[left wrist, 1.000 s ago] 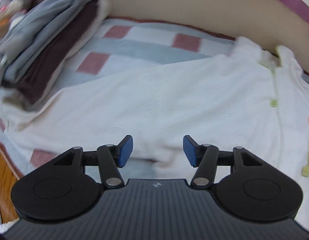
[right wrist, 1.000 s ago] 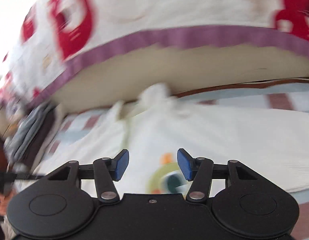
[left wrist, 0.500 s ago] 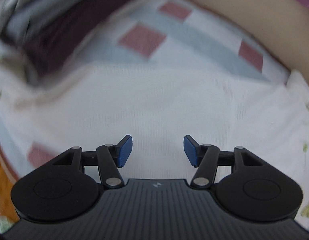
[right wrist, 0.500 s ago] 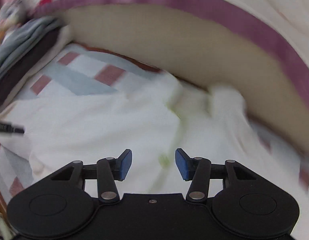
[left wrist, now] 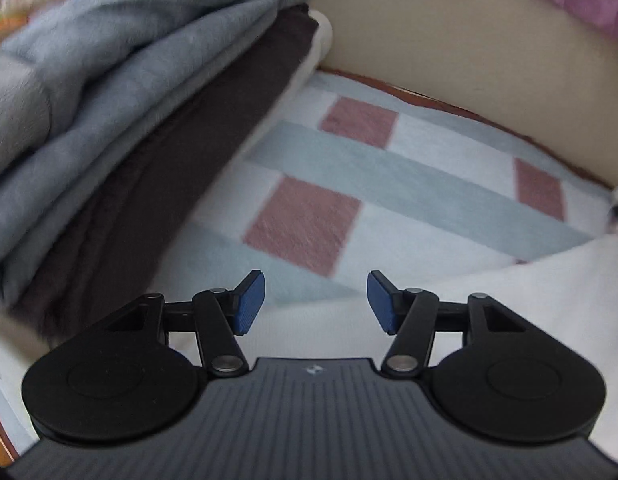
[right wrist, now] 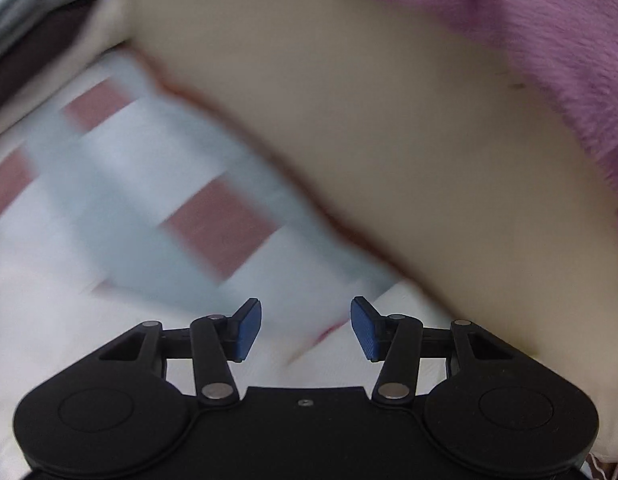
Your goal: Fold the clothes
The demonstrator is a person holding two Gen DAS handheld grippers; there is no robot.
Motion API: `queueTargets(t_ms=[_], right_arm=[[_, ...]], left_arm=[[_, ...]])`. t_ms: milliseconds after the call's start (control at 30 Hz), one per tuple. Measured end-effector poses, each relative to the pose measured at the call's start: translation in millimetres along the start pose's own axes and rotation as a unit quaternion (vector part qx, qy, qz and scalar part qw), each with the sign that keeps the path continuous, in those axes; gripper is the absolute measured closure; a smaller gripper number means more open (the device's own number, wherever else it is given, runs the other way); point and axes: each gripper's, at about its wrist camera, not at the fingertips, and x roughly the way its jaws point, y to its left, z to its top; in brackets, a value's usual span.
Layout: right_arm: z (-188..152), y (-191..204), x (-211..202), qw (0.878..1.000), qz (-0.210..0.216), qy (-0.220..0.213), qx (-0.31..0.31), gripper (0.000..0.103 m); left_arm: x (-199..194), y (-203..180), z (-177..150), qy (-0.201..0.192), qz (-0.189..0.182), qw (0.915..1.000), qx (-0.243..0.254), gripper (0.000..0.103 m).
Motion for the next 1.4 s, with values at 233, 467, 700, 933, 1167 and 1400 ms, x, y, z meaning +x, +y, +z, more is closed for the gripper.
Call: queueTargets(t_ms=[233, 467, 700, 933, 1167, 1400], right_arm=[[-51, -35, 20, 1.000, -0.005, -0.022, -0.013, 0.088], [-139, -67, -12, 0.988, 0.021, -0.124, 0.086, 0.087], [-157, -100, -1, 0.976, 0.110, -0.088, 0.164, 0.082], [-147, -89, -16, 0.977, 0.120, -0.150, 0.097, 0.091], [-156, -90, -24, 0.986, 0.098, -0.118, 0.071, 0.088], [-166, -83, -25, 0.982, 0.172, -0.035, 0.067, 0.058]], left_arm=[[-3, -8, 7, -0.016, -0.027, 0.9995, 0.000, 0.047], [-7, -16, 6, -0.020, -0.024, 0.9987, 0.040, 0.038], [3, -60, -16, -0.010, -0.074, 0.9838, 0.163, 0.038], [-3, -86, -33, 0.001, -0.124, 0.9666, 0.224, 0.032], [-1, -79, -27, 0.034, -0.127, 0.9703, 0.203, 0.026], [-14, -49, -20, 0.108, -0.114, 0.9795, 0.126, 0.037]])
